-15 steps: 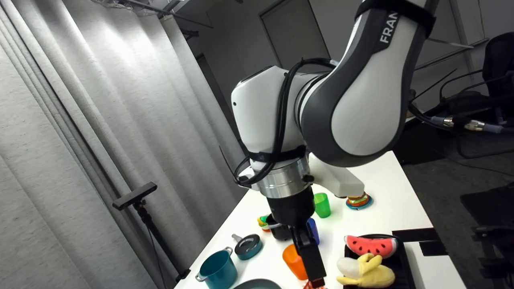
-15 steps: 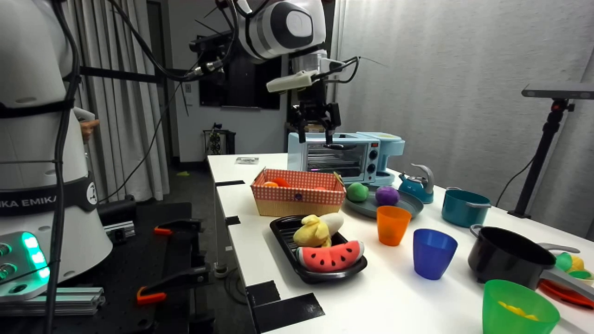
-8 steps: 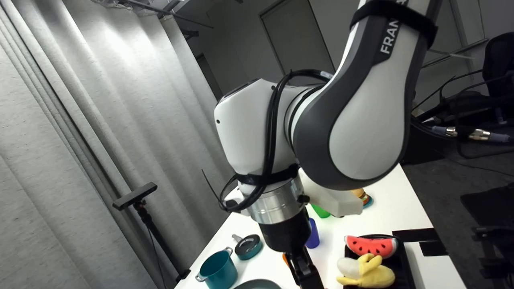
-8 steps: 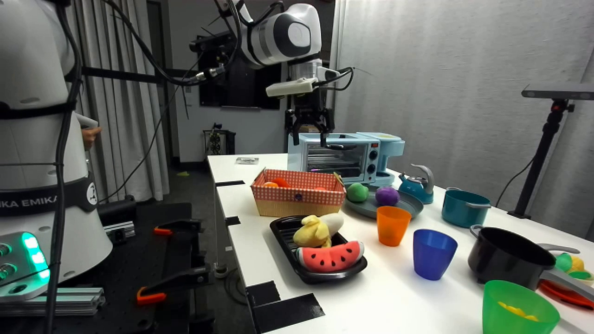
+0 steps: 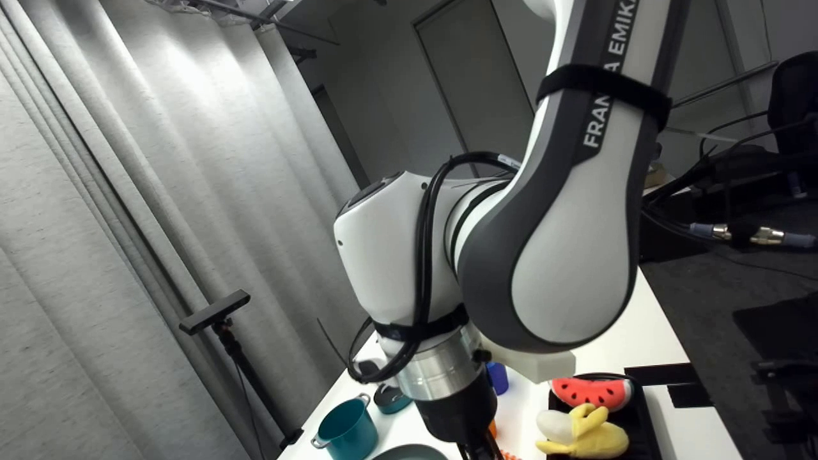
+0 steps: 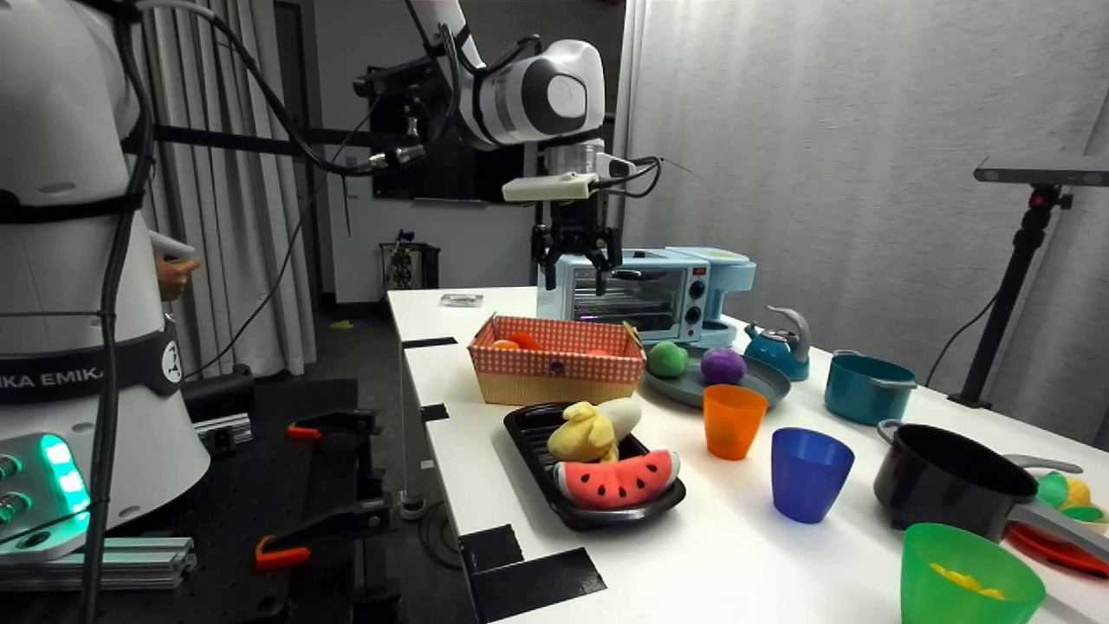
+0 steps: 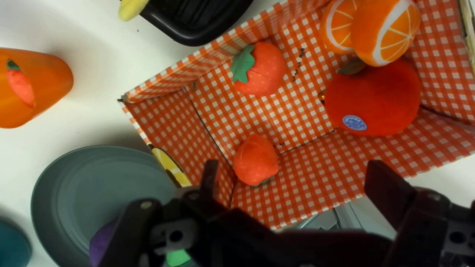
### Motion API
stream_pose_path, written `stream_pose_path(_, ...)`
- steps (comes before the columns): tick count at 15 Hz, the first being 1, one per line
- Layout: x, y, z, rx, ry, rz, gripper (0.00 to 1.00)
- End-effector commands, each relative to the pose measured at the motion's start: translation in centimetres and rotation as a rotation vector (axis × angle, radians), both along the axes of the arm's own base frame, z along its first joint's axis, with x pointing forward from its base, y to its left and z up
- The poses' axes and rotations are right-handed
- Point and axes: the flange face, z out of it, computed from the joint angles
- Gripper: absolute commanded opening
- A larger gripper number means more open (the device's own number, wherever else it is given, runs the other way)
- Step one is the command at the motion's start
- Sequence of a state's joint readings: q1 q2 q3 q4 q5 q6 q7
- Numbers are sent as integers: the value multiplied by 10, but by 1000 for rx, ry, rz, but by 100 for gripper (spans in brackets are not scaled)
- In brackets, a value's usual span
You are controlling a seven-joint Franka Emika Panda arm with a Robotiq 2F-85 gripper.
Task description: Take the banana, watermelon and peach plushies from the box one at a time and put them on the black plate
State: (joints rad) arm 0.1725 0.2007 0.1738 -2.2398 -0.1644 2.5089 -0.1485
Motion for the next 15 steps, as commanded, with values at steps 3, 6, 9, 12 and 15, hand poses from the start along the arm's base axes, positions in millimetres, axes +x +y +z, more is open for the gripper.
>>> stream_pose_path(3,18,13,-24,-12,34,23,100)
stream_pose_path(6,23,18,-38,-11,49,25,100)
stream_pose_path(9,28,20,-50,-11,61,23,100)
stream_pose_path(12,36,18,-62,-11,70,16,100)
stream_pose_path(15,47,16,-73,-11,75,7,100)
